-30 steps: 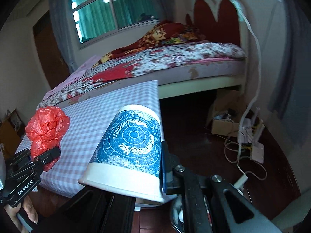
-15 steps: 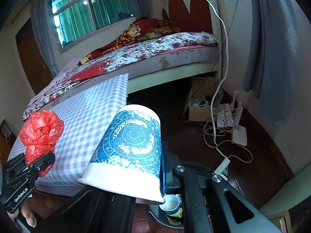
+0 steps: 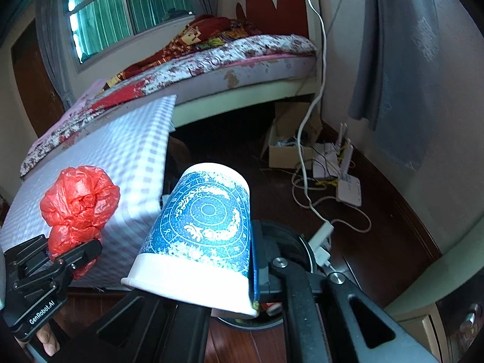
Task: Collect trash
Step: 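Carry the red bag and paper cup over the black bin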
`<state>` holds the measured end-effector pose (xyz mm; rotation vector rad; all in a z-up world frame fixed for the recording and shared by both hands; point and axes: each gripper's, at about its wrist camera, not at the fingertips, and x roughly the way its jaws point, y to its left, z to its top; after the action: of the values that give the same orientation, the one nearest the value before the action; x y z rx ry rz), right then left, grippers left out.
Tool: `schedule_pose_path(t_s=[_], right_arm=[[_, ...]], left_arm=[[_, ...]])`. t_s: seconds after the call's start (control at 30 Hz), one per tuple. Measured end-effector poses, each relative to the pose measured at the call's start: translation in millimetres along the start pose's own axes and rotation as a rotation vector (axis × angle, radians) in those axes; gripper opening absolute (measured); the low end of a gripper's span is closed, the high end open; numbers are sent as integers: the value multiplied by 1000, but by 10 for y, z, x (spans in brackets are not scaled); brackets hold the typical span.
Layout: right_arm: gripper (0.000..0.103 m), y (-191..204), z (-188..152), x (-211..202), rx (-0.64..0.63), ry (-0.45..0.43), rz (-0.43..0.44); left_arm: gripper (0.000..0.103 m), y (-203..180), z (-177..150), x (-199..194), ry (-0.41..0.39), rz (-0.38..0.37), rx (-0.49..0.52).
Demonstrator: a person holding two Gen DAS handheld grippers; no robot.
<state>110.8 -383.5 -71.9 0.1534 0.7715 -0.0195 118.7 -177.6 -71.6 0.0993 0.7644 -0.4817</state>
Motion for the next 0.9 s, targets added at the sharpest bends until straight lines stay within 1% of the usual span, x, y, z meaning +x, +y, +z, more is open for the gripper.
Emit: schedule_pose_path(t_s=[0.27,0.33,0.43,0.67,0.9], right_arm=[[4,-230,-212,42,18,44,-39],[4,-293,-278,66,17,64,-48],[4,-359,-369,113,17,88,-52],[4,-531,-557,452,18,176,-65],[4,-552,-624,901,-5,250,-55]], left_arm=[[24,-295,-160,230,69,-59,29],[24,-361,-200,322,93,-80,23],[24,-427,-244,449,123,-92,19],[24,-478,-359,767,197,-96,-18],[24,-427,-377,1094,263,-90,-46]])
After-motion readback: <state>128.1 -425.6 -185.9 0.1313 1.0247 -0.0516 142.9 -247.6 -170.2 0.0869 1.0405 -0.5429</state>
